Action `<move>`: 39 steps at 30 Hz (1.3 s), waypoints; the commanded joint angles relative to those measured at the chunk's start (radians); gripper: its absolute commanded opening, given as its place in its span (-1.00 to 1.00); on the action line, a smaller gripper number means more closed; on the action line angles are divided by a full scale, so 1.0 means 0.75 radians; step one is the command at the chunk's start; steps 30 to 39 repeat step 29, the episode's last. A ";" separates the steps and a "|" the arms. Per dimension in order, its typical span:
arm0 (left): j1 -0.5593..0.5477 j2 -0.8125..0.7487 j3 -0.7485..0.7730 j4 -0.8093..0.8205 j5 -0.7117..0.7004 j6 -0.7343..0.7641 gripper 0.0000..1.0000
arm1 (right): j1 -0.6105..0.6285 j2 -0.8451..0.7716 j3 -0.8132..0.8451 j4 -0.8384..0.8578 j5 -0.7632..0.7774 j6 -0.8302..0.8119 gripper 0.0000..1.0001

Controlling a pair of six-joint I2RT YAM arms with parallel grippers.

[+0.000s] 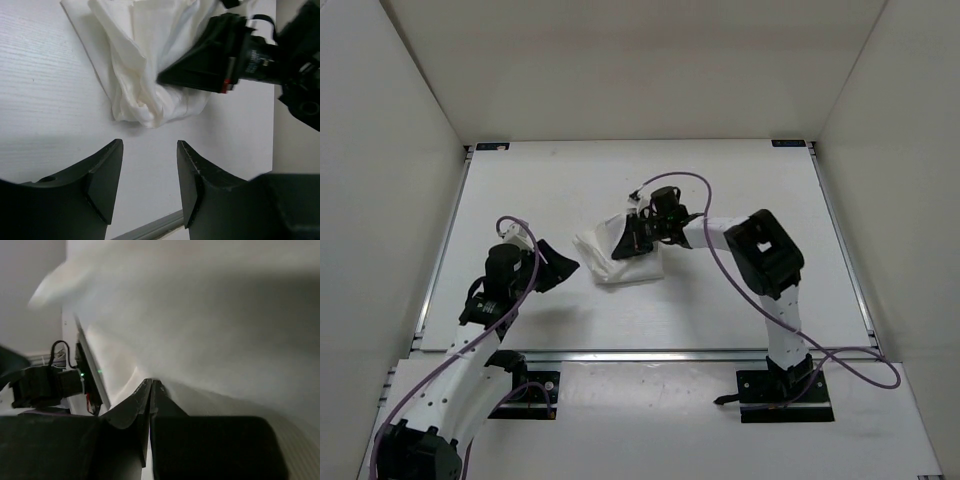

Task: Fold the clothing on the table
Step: Fold the skirt

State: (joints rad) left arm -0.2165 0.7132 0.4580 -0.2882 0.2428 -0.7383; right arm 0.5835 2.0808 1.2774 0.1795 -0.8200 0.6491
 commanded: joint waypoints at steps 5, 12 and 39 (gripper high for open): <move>0.002 -0.049 0.079 -0.172 0.014 0.035 0.15 | 0.055 0.232 0.411 -0.304 0.156 -0.051 -1.00; 0.056 0.008 0.232 -0.335 0.177 0.211 0.96 | 0.038 -0.301 0.257 -0.376 0.238 -0.145 -0.69; -0.032 0.074 0.400 -0.605 0.081 0.457 0.97 | -0.130 -0.917 -0.257 -0.532 0.535 -0.329 -0.33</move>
